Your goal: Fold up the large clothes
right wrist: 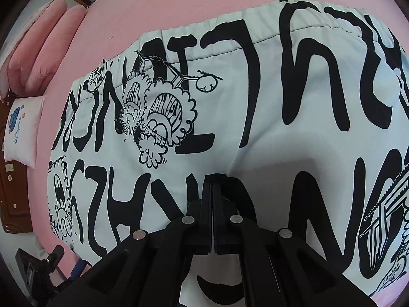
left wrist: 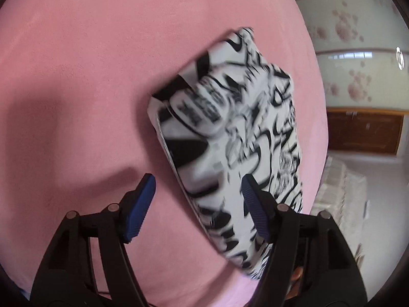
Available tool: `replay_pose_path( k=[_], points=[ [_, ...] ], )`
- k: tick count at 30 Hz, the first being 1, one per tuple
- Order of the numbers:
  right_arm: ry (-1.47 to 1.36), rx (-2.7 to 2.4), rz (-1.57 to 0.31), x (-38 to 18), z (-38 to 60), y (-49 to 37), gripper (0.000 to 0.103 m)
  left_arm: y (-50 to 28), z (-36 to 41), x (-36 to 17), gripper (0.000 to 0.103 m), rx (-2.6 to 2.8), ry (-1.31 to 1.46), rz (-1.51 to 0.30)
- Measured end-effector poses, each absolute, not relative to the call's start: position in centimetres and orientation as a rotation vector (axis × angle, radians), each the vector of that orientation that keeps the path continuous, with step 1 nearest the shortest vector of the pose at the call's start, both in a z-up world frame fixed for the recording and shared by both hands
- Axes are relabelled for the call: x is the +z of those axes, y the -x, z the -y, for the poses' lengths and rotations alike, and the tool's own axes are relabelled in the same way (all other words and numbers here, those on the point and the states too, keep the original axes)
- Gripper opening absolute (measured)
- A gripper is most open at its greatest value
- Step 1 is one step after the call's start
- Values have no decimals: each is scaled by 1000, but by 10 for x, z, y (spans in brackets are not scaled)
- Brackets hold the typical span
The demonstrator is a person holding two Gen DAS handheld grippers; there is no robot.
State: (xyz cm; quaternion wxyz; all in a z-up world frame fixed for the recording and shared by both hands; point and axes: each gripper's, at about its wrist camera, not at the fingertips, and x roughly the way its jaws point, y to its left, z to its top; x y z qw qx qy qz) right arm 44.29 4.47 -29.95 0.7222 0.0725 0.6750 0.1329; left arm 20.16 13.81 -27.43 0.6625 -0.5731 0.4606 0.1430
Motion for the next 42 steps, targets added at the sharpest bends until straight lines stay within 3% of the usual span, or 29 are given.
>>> replay_pose_path(
  k=[13,15,16,17,22,32,42],
  points=[
    [-139,288,-1468,-299,-44,-440,0,-254,-160,-316,67,266,1302,-994],
    [-145,280,-1464,-299,-44,-439,0,-254,-155,-311,56,292,1264,-981],
    [-151,275,-1460,-298,-44,-438,0,-251,-152,-307,43,303,1240,-973],
    [-160,269,-1456,-297,-43,-437,0,-249,-150,-302,36,303,1224,-960],
    [-179,261,-1425,-298,-44,-430,0,-246,-137,-252,21,228,1140,-860],
    [-368,406,-1411,-303,-8,-425,0,-262,-40,-120,17,-34,801,-694],
    [-533,680,-1495,-319,38,-438,0,-268,144,-45,16,-187,484,-676]
  ],
)
